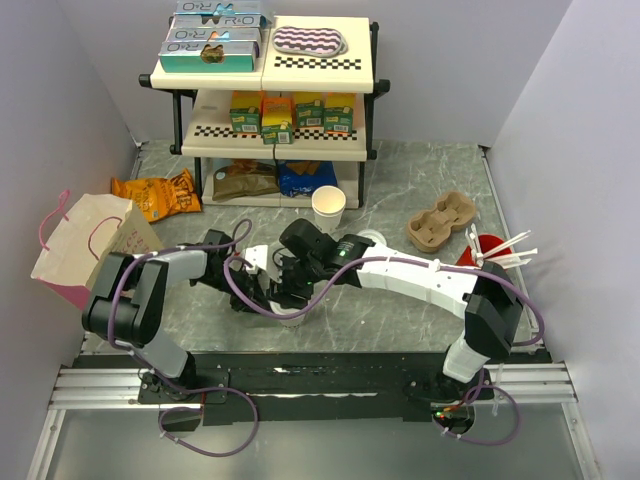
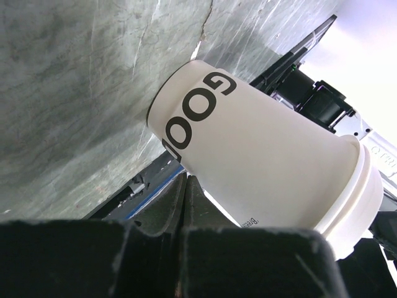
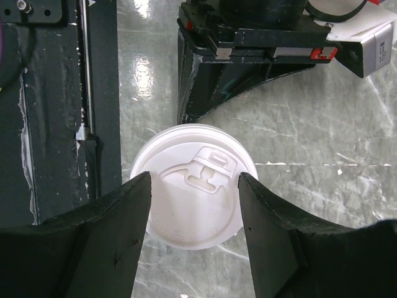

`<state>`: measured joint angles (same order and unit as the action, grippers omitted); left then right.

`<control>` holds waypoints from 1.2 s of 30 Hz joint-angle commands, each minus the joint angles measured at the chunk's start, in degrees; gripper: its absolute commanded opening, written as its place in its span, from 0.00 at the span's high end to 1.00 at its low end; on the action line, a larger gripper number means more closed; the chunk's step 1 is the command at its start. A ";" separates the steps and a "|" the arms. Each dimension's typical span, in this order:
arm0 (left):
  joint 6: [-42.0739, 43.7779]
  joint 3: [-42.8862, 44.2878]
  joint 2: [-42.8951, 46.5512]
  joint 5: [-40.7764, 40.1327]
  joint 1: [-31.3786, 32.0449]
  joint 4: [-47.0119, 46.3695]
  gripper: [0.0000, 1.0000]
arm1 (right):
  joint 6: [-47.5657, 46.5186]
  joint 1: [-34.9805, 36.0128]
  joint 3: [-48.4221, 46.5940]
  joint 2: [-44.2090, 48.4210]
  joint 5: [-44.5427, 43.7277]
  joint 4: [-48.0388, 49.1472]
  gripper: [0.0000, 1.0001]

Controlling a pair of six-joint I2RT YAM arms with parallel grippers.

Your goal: Pack the takeout coffee

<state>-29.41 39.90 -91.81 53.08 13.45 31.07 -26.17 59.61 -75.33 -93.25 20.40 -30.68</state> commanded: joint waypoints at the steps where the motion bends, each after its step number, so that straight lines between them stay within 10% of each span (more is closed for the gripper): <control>1: 0.93 1.76 2.16 0.36 -0.36 -0.31 0.99 | 0.33 -0.29 -2.10 -1.49 -0.01 -1.14 0.35; 18: 2.86 -0.26 10.42 -1.58 -6.33 -3.38 0.92 | 0.86 1.29 -2.55 -3.53 -5.72 -3.34 0.37; 36: 2.42 -7.56 18.51 21.54 -10.11 -20.45 0.44 | 0.42 0.77 -1.14 4.48 -5.29 -1.50 0.34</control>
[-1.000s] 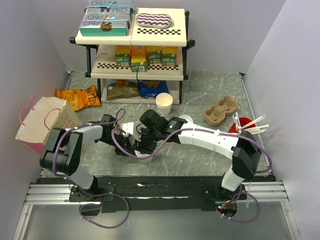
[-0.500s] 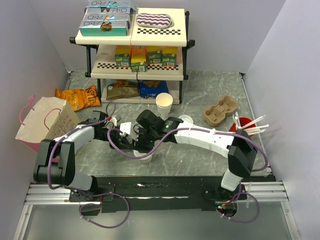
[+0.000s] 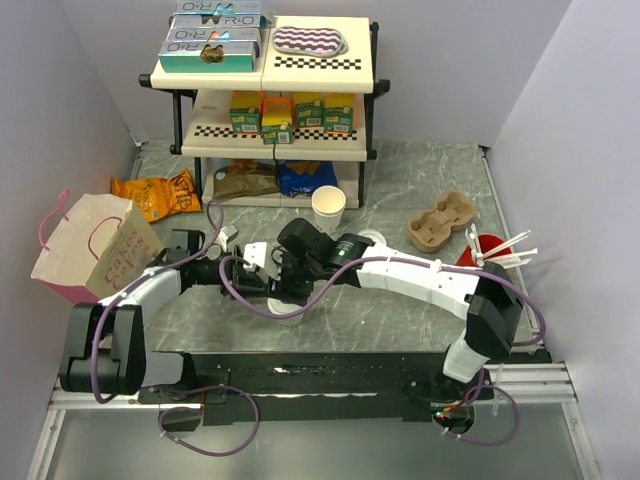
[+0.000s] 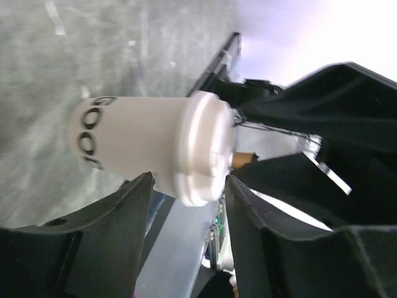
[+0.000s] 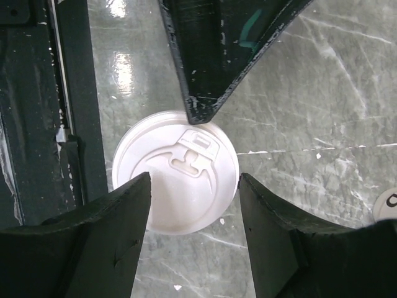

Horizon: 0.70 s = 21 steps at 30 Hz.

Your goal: Pack the takeout coffee

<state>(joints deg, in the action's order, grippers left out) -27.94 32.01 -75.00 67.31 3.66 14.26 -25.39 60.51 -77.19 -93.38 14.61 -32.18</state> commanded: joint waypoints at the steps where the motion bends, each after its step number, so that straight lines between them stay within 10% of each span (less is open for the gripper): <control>1: 1.22 0.42 1.53 7.14 -0.32 -3.28 0.43 | -0.19 -0.13 0.81 4.79 0.77 0.19 0.34; 8: -0.71 -0.02 2.58 7.48 -0.85 -6.00 0.42 | 6.27 -3.72 -0.32 6.02 5.06 -0.86 0.32; 14: 6.49 3.32 -1.01 6.69 -0.50 1.81 0.40 | 24.93 -21.29 6.15 7.17 28.86 3.95 0.28; 21: 9.31 4.55 -4.98 8.71 0.90 4.63 0.38 | 34.52 -24.39 11.71 3.74 42.68 13.10 0.24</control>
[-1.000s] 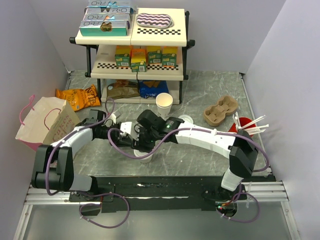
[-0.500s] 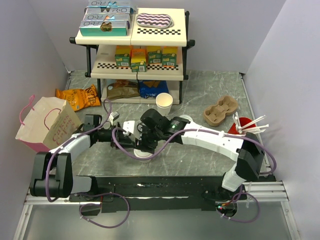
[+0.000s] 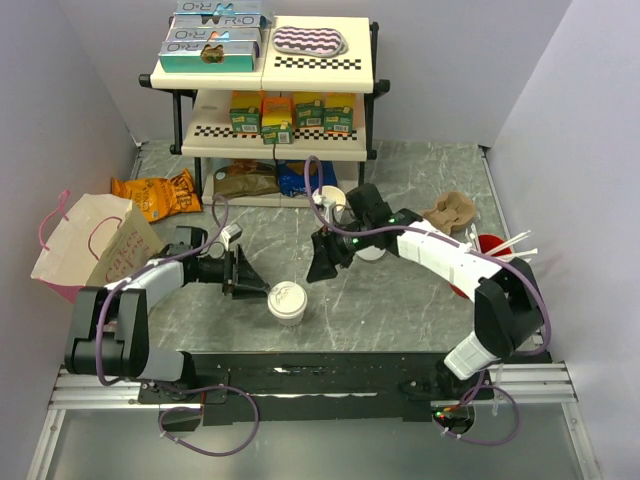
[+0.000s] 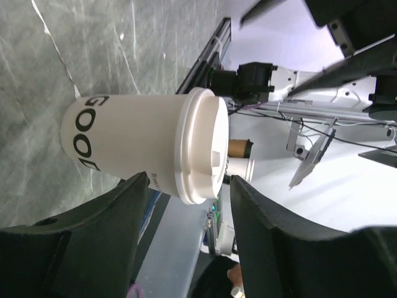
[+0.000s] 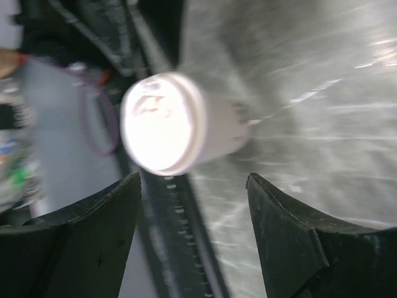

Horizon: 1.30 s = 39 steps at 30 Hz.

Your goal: Pack the takeout coffee

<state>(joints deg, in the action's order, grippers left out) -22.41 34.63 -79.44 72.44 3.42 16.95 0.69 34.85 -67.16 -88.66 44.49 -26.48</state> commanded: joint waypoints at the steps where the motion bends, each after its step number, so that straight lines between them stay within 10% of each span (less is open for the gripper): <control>1: 4.13 2.02 -0.63 3.93 1.32 2.12 0.39 | 10.19 1.36 2.02 -1.77 13.68 8.36 0.23; 25: -0.35 0.26 -5.90 -3.00 5.19 -1.04 0.41 | 6.34 3.65 1.85 -13.82 15.10 6.26 0.27; 39: -0.79 1.83 -10.82 -4.86 6.86 -1.06 0.44 | 11.96 1.98 13.09 -13.20 18.26 23.28 0.35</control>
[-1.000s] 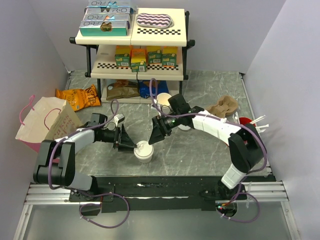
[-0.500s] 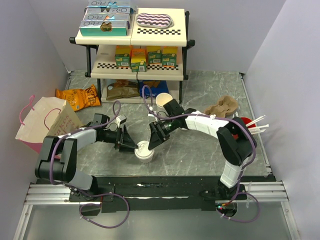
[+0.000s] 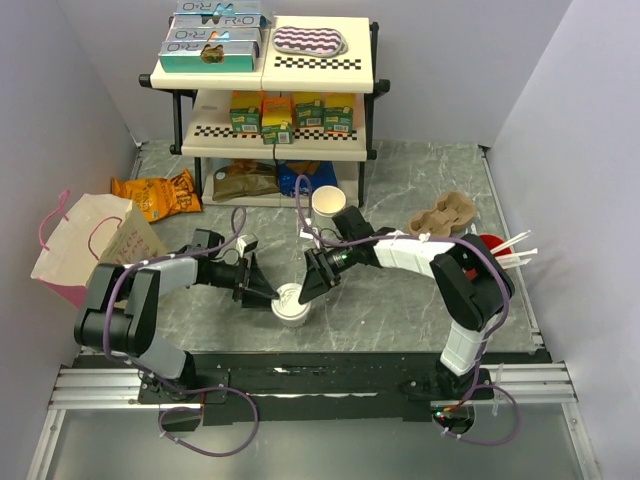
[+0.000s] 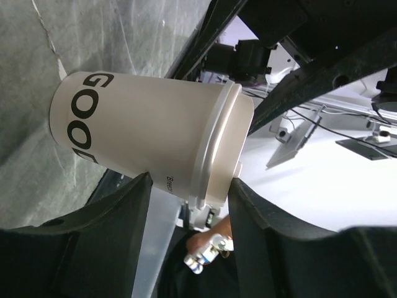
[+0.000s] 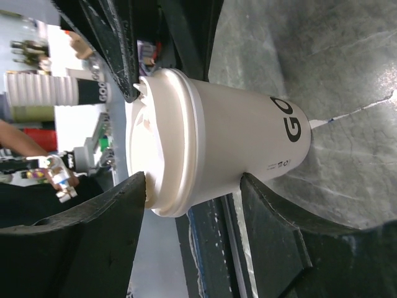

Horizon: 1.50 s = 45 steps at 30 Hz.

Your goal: Pack the takeout coffee

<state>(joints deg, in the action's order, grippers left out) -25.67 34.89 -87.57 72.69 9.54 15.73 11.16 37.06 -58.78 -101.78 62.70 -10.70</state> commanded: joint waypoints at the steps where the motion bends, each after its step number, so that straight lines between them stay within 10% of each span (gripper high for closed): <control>1: 3.08 2.10 -3.22 -5.01 0.74 1.14 0.44 | 2.63 -0.58 5.25 -0.35 0.49 8.58 0.36; 12: 3.09 3.43 -8.40 -8.35 0.74 1.68 0.48 | 10.37 -1.46 10.27 -3.69 1.03 19.75 0.40; 30: 0.09 -2.29 -9.29 -25.57 1.01 -5.60 0.54 | -0.25 3.63 8.78 -3.34 -14.61 8.68 0.39; 41: 2.21 -1.32 -0.68 -11.35 1.01 -10.63 0.48 | 2.73 2.14 9.30 1.93 -8.74 14.64 0.34; 45: 2.20 0.00 4.32 -9.67 1.01 -9.93 0.28 | 3.17 2.05 7.55 3.07 -5.66 15.71 0.29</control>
<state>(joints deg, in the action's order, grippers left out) -27.35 33.87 -86.98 71.37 10.35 10.26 18.04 37.15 -51.99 -99.66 60.77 4.89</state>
